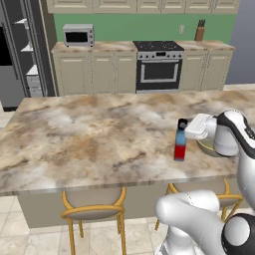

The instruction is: There is a bowl on the dining counter. Grab a lemon wedge from the fridge and place it in the bowl. Then get the liquor bottle and glass cup from the cabinet and place them next to the bowl.

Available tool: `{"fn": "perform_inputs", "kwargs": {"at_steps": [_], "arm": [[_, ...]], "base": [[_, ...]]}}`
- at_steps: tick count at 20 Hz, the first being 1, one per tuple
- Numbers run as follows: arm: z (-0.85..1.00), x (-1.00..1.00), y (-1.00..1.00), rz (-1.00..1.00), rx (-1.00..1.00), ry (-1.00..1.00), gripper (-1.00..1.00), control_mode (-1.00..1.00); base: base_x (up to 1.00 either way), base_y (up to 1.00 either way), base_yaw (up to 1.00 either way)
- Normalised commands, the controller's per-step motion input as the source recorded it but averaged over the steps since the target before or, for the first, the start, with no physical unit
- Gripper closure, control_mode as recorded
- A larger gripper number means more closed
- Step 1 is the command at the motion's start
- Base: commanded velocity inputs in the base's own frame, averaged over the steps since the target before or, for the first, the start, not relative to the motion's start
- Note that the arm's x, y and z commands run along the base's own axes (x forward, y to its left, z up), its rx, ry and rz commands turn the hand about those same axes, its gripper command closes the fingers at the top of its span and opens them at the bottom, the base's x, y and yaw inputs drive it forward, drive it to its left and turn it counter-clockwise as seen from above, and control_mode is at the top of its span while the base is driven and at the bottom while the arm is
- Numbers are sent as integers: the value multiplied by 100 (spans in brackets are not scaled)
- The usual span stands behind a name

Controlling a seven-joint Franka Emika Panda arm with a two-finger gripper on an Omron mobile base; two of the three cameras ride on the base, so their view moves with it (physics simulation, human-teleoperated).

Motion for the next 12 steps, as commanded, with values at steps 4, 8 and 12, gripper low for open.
{"fn": "perform_inputs", "kwargs": {"at_steps": [4,8,12], "arm": [[-14,18,-1,0,0,0,100,-100],[-12,19,0,0,0,0,100,-100],[-13,17,0,0,0,0,100,-100]], "base": [[0,0,0],[0,0,0],[0,0,0]]}}
